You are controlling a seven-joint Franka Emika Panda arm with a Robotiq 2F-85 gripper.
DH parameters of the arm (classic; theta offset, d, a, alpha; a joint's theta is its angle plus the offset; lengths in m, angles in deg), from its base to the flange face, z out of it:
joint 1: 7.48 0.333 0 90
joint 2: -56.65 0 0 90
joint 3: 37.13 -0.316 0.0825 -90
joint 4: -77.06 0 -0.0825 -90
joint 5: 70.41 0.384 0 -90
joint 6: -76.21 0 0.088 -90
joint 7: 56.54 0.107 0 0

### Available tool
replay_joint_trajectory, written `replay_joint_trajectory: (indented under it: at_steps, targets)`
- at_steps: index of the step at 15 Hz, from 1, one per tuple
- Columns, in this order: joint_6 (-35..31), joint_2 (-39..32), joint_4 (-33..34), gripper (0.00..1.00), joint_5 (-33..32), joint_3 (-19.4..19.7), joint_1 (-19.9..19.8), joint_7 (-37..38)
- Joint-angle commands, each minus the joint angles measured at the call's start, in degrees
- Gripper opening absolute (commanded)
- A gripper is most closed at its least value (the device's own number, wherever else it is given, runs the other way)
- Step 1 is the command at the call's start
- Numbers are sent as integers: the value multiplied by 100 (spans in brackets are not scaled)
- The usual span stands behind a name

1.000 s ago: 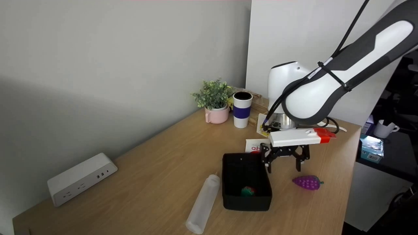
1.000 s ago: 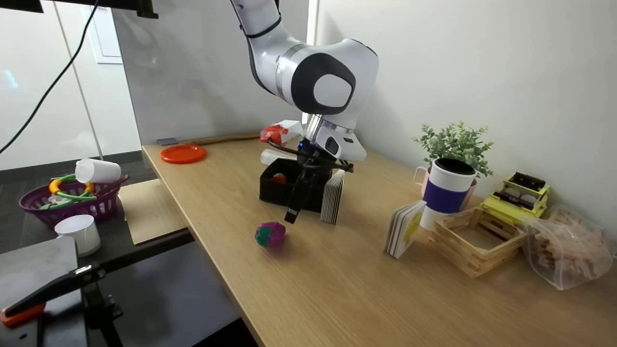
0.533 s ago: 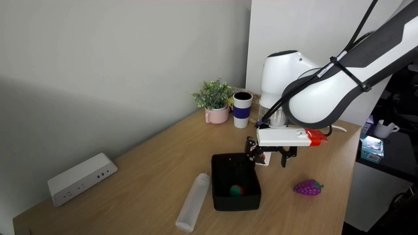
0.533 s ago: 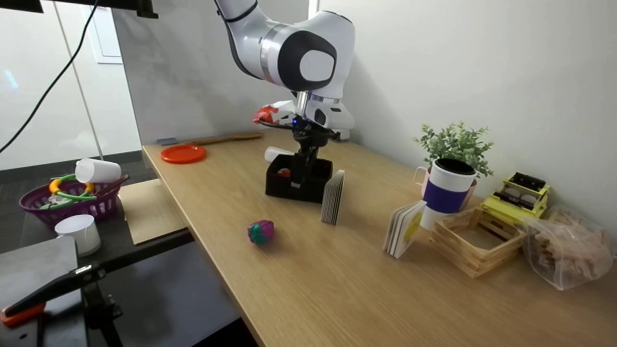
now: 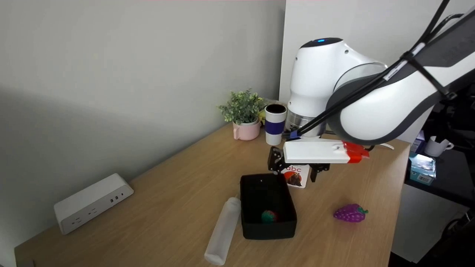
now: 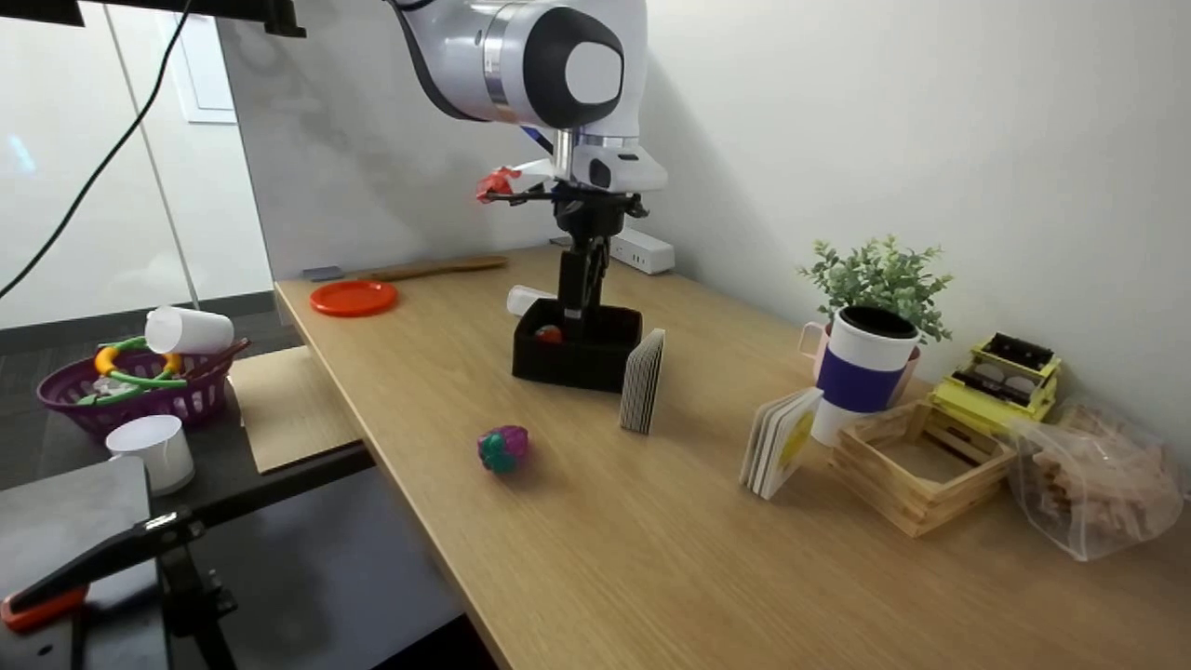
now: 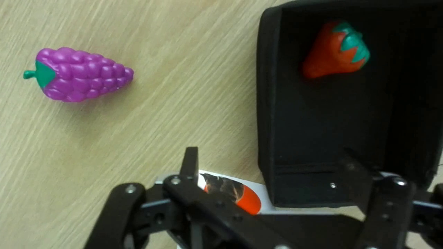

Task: Take the fruits out of the box and place them on the table

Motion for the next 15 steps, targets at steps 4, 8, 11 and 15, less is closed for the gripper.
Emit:
replay_joint_trajectory:
  at_steps: [4, 8, 11, 15]
  targets:
    - [-246, -197, 396, 100, 255, -419, -164, -488]
    - [-258, -499, 707, 100, 680, -704, -264, -1033]
    - [-176, -763, 908, 100, 846, -724, -231, -1273]
    - [-187, -600, 715, 100, 752, -558, -60, -1051]
